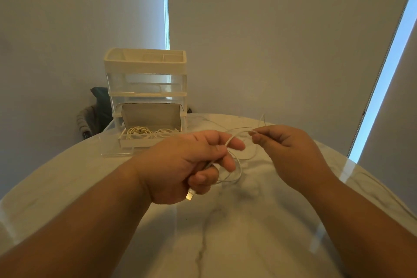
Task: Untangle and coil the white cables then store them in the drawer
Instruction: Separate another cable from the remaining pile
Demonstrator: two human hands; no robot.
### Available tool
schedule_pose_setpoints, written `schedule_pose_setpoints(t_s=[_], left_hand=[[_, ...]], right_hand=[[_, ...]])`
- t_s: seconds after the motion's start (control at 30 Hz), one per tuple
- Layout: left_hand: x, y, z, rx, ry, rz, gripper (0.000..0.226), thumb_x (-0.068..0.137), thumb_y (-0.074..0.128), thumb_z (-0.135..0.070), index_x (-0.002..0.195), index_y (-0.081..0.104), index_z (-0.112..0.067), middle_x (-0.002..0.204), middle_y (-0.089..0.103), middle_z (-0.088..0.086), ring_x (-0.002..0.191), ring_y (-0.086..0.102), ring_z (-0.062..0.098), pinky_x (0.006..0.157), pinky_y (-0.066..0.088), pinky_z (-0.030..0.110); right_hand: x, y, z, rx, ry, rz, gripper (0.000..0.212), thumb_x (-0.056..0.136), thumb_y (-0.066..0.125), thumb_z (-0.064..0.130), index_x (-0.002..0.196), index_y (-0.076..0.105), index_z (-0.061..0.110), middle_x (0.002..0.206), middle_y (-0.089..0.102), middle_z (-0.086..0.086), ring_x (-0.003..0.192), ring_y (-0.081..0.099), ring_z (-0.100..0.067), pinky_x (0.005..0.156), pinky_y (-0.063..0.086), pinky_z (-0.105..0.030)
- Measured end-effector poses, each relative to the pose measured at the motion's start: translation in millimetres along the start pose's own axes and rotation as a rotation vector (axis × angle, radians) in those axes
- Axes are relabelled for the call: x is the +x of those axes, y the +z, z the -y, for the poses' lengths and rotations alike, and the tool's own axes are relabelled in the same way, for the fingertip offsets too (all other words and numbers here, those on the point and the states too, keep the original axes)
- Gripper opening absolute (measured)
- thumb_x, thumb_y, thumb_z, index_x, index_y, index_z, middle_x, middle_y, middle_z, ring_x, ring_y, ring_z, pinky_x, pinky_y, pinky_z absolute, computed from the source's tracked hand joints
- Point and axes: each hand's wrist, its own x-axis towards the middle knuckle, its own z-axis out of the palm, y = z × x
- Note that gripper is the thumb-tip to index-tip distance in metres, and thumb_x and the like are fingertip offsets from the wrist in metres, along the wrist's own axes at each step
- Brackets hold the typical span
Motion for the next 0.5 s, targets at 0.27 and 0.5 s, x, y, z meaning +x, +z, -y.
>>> schedule_pose_setpoints(t_s=[0.27,0.5], left_hand=[[-6,-1,-5,0.068,-0.122,0.148,0.029,0.095,0.046,-0.012,0.116,0.066,-0.005,0.082,0.069,0.010,0.035,0.033,0.002,0.041,0.021,0.019],[-6,-1,-3,0.086,-0.055,0.161,0.030,0.098,0.041,-0.011,0.117,0.064,-0.006,0.069,0.058,0.006,0.038,0.037,0.005,0.042,0.025,0.020]], right_hand=[[2,-7,-4,-0.112,-0.065,-0.058,0.011,0.091,0.067,0.035,0.089,0.075,0.043,0.083,0.065,0.034,0.088,0.060,0.018,0.074,0.041,-0.003],[-10,3,11,-0.128,-0.264,0.024,0.021,0.094,0.066,0.022,0.108,0.074,0.034,0.105,0.068,0.026,0.102,0.060,0.008,0.085,0.040,-0.001]])
